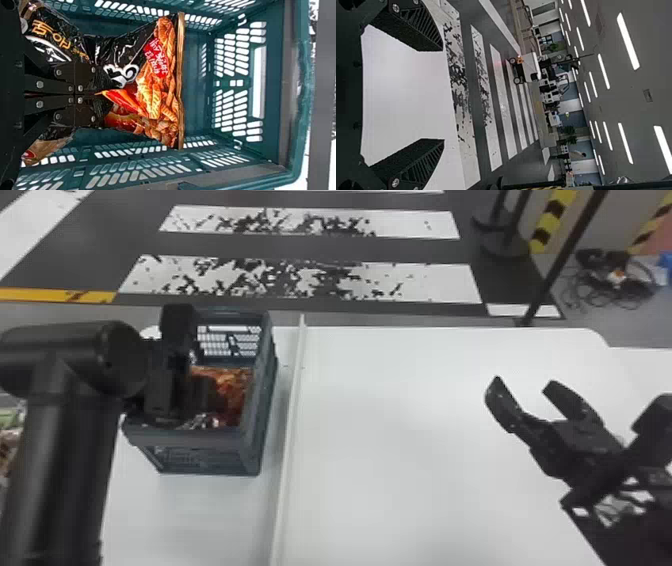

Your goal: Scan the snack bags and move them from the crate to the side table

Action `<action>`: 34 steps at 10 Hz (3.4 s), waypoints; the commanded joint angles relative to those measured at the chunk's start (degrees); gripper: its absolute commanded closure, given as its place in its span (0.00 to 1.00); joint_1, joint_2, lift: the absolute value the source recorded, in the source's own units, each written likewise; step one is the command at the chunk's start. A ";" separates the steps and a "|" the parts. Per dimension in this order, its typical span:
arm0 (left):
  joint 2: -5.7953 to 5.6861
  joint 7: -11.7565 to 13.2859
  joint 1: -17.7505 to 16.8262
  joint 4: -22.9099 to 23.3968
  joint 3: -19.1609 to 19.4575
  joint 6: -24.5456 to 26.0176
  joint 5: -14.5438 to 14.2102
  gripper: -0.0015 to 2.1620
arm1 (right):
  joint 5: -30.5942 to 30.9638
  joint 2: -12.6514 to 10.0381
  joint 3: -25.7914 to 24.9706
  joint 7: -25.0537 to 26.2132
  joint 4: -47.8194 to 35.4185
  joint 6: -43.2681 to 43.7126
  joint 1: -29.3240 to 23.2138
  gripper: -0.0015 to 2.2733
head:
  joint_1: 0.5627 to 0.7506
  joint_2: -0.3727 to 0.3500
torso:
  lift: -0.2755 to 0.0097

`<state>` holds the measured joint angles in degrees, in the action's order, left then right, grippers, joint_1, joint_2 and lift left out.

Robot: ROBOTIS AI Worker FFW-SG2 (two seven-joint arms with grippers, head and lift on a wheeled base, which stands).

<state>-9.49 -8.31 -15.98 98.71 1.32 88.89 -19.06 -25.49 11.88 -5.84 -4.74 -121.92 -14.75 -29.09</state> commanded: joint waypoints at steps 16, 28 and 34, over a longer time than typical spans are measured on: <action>-0.26 -6.54 8.95 23.02 2.72 -1.74 -3.26 0.83 | -0.53 -1.33 -2.68 -0.18 -0.51 0.02 -2.20 0.05 | 0.70 0.51 | 0.66; -0.26 -1.00 18.88 37.00 0.43 -28.63 -11.09 0.82 | 0.09 -0.98 -3.74 -0.18 -0.86 1.42 -3.26 0.05 | 0.70 0.42 | 0.66; 1.32 12.01 15.01 28.03 -9.23 -28.63 -18.56 0.82 | -0.26 -1.51 -5.58 0.43 -1.74 2.30 -3.43 0.06 | 0.70 0.14 | 0.66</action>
<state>-8.36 3.46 -0.48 128.30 -6.88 60.25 -36.66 -25.75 10.38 -11.07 -4.37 -123.63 -12.77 -32.50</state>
